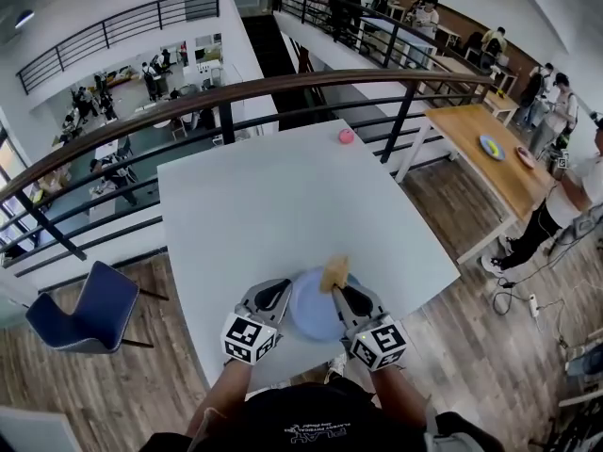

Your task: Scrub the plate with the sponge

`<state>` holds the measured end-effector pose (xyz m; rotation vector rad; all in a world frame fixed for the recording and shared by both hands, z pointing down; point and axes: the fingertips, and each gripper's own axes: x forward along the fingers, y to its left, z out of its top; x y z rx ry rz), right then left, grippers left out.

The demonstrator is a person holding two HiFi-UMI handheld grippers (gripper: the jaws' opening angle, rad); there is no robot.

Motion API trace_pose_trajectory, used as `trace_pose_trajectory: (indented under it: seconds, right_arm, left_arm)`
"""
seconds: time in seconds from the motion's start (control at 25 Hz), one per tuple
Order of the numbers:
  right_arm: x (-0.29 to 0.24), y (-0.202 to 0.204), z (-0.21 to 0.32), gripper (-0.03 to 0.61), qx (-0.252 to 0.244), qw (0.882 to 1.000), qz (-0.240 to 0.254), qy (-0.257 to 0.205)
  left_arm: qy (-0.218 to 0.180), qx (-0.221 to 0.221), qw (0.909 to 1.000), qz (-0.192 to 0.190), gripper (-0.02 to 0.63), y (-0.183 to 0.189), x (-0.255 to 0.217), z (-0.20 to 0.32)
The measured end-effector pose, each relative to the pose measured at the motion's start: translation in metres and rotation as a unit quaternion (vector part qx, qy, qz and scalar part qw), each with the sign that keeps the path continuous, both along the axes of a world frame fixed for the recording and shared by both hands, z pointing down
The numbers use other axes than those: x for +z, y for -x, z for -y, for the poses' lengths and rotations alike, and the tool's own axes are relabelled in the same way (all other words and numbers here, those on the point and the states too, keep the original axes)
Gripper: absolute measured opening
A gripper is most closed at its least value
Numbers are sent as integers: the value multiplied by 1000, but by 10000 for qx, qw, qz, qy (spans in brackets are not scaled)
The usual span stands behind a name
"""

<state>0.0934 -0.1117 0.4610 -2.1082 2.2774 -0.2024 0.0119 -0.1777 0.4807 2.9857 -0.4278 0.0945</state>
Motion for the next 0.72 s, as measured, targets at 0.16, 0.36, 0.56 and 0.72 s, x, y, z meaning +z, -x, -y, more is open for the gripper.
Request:
trace_pose_trajectory:
  seconds: [0.16, 0.36, 0.56, 0.72]
  right_arm:
    - [0, -16, 11, 44, -137, 9999, -32, -62]
    - [-4, -32, 27, 44, -348, 9989, -303, -124]
    - [-3, -54, 38, 44, -563, 9975, -387, -199]
    - [3, -70, 51, 44, -833, 9954, -429, -182]
  left_arm:
    - [-112, -239, 9996, 53, 12, -9, -1, 8]
    - [-163, -723, 9970, 233, 12, -19, 5, 24]
    - [-71, -1060, 9938, 337, 12, -35, 10, 37]
    - [-48, -1301, 9907, 409, 12, -49, 14, 44]
